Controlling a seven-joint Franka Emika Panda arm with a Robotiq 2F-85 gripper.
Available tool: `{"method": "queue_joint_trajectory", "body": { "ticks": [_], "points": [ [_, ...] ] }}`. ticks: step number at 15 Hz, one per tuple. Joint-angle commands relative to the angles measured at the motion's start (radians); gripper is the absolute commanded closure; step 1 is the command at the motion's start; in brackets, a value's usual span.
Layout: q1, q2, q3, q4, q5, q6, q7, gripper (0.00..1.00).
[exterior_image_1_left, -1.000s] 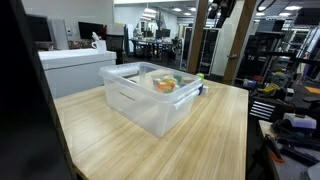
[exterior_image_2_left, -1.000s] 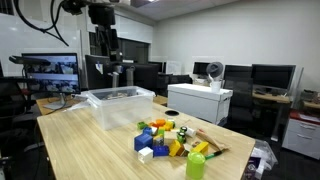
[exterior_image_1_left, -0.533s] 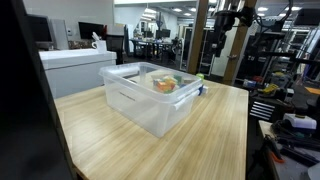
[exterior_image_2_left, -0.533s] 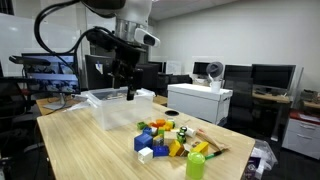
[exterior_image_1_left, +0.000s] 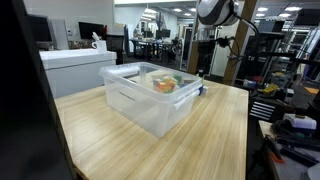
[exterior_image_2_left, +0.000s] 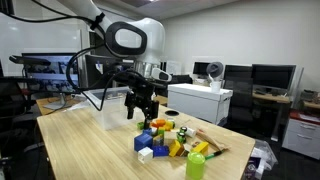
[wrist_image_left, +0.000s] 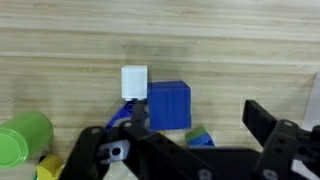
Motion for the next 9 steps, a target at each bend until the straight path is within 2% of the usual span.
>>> {"method": "queue_joint_trajectory", "body": {
  "ticks": [1,4,9],
  "points": [
    [-0.043,0.053,0.043,0.015,-0.078,0.051,0.020,0.00],
    [-0.062,0.088,0.057,0.015,-0.118,0.092,0.024,0.00],
    [-0.093,0.143,0.102,0.007,-0.066,0.182,0.012,0.00]
  ]
}}
